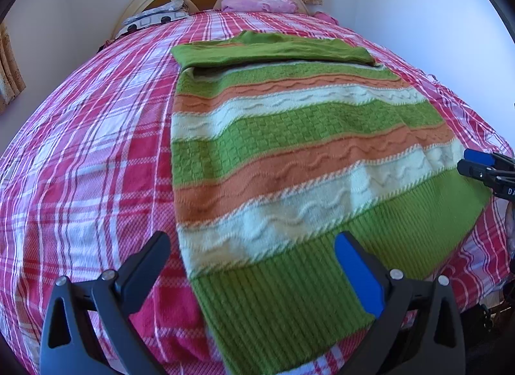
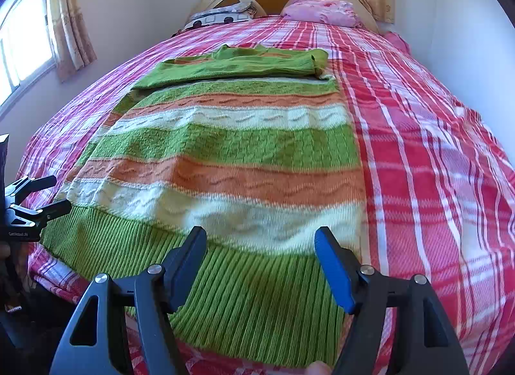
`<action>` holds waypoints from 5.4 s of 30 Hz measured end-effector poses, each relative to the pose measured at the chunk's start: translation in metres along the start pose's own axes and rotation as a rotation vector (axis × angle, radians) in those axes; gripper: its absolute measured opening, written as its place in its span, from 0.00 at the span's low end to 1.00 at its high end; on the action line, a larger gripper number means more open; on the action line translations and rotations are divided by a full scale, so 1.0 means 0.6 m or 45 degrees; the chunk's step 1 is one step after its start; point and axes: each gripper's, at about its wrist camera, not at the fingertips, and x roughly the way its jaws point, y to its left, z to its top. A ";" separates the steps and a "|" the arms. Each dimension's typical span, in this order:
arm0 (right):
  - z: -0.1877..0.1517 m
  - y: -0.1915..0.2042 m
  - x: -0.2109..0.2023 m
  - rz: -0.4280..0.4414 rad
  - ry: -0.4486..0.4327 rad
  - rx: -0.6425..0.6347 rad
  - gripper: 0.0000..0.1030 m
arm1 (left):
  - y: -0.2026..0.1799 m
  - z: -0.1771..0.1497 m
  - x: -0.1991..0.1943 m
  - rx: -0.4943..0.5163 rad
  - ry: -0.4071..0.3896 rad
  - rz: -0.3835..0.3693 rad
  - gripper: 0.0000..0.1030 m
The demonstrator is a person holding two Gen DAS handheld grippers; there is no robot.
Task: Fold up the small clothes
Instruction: 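Move both open tools toward the green ribbed hem of the sweater, then close both tools on the green ribbed hem of the sweater, then lift the held hem with both tools and fold it onto the collar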
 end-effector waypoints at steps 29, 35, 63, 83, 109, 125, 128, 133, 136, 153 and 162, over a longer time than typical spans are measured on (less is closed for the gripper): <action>-0.056 -0.048 -0.048 -0.038 -0.084 0.081 0.68 | 0.061 -0.064 -0.039 -0.288 0.027 -0.143 0.49; -0.058 -0.053 -0.052 -0.034 -0.096 0.096 0.68 | 0.053 -0.069 -0.031 -0.282 0.051 -0.149 0.52; -0.079 -0.085 -0.070 0.027 -0.090 0.167 0.48 | 0.054 -0.074 -0.025 -0.325 0.023 -0.322 0.09; -0.079 -0.078 -0.079 0.233 -0.155 0.191 0.04 | 0.087 -0.067 -0.053 -0.431 -0.101 -0.460 0.08; 0.192 -0.076 -0.111 0.241 -0.526 0.152 0.03 | 0.170 0.160 -0.044 -0.499 -0.402 -0.522 0.07; 0.444 -0.115 0.017 0.184 -0.495 0.157 0.03 | 0.231 0.374 0.047 -0.522 -0.481 -0.397 0.07; 0.477 -0.122 0.054 0.160 -0.464 0.154 0.03 | 0.241 0.404 0.078 -0.527 -0.459 -0.370 0.07; 0.520 -0.149 0.136 0.120 -0.365 0.191 0.03 | 0.248 0.445 0.150 -0.508 -0.386 -0.329 0.05; 0.536 -0.171 0.190 0.096 -0.296 0.230 0.03 | 0.258 0.457 0.198 -0.529 -0.342 -0.311 0.04; 0.564 -0.229 0.381 0.005 -0.070 0.290 0.43 | 0.297 0.454 0.283 -0.650 -0.270 -0.133 0.23; 0.534 -0.235 0.352 0.039 -0.064 0.232 0.43 | 0.255 0.451 0.279 -0.441 -0.178 -0.184 0.37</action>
